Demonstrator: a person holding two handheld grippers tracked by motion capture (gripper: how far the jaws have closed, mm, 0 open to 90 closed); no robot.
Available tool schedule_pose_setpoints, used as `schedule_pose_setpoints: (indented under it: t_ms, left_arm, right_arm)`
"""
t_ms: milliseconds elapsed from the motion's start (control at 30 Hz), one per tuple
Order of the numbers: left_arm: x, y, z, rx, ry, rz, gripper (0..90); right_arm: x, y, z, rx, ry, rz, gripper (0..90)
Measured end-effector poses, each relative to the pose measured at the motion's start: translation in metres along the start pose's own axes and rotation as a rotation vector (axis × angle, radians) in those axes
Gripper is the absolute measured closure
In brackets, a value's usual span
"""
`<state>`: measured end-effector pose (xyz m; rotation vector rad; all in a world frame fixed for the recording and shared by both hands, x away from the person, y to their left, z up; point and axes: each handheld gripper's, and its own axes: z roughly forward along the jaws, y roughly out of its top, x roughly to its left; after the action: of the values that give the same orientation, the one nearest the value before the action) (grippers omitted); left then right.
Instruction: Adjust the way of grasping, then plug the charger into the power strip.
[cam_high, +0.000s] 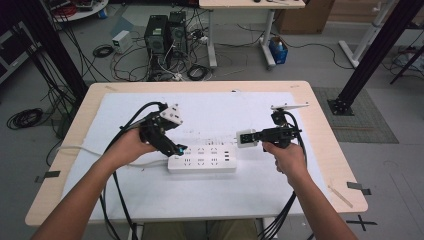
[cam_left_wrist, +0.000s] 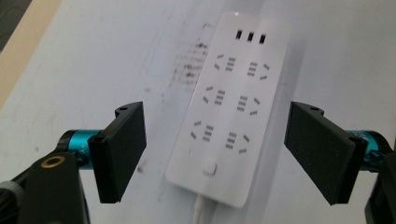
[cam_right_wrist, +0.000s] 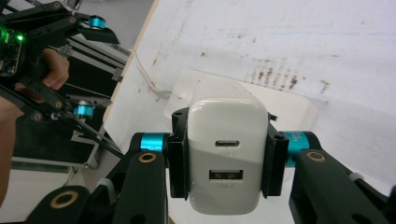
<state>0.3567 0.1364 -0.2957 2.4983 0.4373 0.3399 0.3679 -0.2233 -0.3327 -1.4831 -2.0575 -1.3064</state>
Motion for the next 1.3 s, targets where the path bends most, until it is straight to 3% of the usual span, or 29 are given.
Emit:
schedule_pose_setpoints:
  t_ms: [200,467,700,767,800,833,900,933,1000,1067,1300]
  left_arm:
    - [0.013,-0.022,-0.012,0.058,0.024,-0.07,21.0]
    - [0.019,-0.039,-0.016,0.107,0.026,-0.097,21.0]
    - [0.028,-0.053,-0.024,0.128,0.03,-0.122,21.0]
    - [0.03,-0.056,-0.026,0.151,0.024,-0.123,21.0]
    - [0.031,-0.058,-0.026,0.16,0.021,-0.119,21.0]
    - [0.033,-0.059,-0.026,0.167,0.019,-0.119,21.0]
    - [0.035,-0.061,-0.028,0.175,0.018,-0.119,21.0]
    - [0.037,-0.062,-0.029,0.175,0.014,-0.121,21.0]
    - [0.037,-0.062,-0.03,0.172,0.012,-0.126,21.0]
    - [0.038,-0.062,-0.032,0.179,0.007,-0.12,21.0]
    - [0.038,-0.064,-0.035,0.221,-0.004,-0.095,21.0]
  right_arm:
    - [0.001,-0.002,-0.01,-0.005,-0.022,-0.013,62.1]
    - [0.005,-0.002,-0.013,0.005,-0.057,-0.037,62.1]
    - [0.012,-0.001,-0.017,0.037,-0.147,-0.091,62.1]
    - [0.013,0.0,-0.019,0.051,-0.194,-0.123,62.1]
    - [0.013,0.002,-0.022,0.069,-0.254,-0.161,62.1]
    - [0.013,0.003,-0.023,0.081,-0.286,-0.175,62.1]
    - [0.013,0.005,-0.024,0.091,-0.308,-0.191,62.1]
    - [0.014,0.008,-0.025,0.116,-0.34,-0.227,62.1]
    - [0.015,0.01,-0.025,0.128,-0.354,-0.242,62.1]
    - [0.018,0.013,-0.024,0.15,-0.374,-0.292,62.1]
    - [0.036,0.024,-0.008,0.284,-0.409,-0.539,62.1]
